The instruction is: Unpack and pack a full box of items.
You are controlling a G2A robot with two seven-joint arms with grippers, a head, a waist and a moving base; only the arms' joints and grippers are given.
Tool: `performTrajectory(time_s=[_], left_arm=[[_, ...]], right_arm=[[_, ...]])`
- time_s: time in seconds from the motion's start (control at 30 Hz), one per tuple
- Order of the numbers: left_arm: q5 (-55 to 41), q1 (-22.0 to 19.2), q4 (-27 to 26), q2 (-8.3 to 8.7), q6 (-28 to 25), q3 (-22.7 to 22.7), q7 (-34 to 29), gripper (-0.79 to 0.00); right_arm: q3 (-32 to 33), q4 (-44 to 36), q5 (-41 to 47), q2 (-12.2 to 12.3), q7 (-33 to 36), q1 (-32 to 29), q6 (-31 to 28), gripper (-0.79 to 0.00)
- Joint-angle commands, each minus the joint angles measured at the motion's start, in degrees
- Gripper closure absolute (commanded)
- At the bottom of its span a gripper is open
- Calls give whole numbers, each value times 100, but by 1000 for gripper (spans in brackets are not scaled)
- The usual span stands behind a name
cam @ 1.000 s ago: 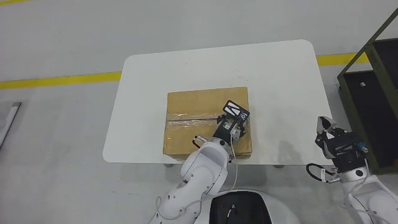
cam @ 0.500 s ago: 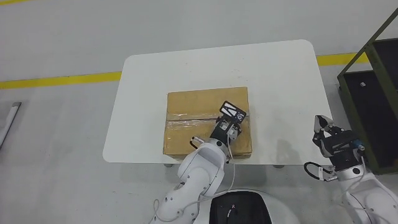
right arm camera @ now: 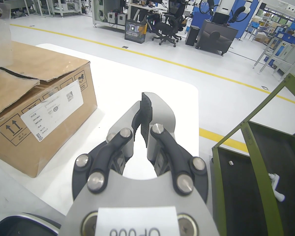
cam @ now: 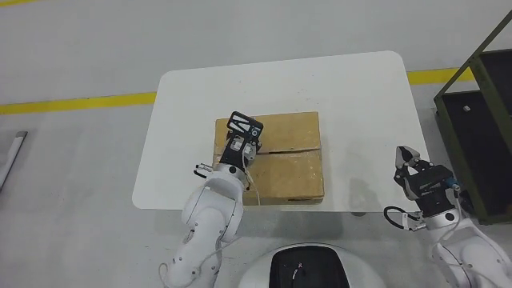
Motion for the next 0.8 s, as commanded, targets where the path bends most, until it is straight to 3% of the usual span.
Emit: performTrajectory(time_s=[0.0,0.3,0.4,0.77], left_arm=[[154,77,-106,48,-146,-325,-35,0],[516,358,-333,220,-863,-1422,157,0],[470,496,-266,249,-704,-1817,207,0],[1024,615,-57,384,-1032,-2543,382,0]], right_arm=[[-10,0,-1,0,4,9,-4,0],[-51,-35,-5,-2,0,-27,-7,0],[-45,-61,-5,-1,-1,-55,-16,0],[25,-138,-16,5,7,-172,-1,0]])
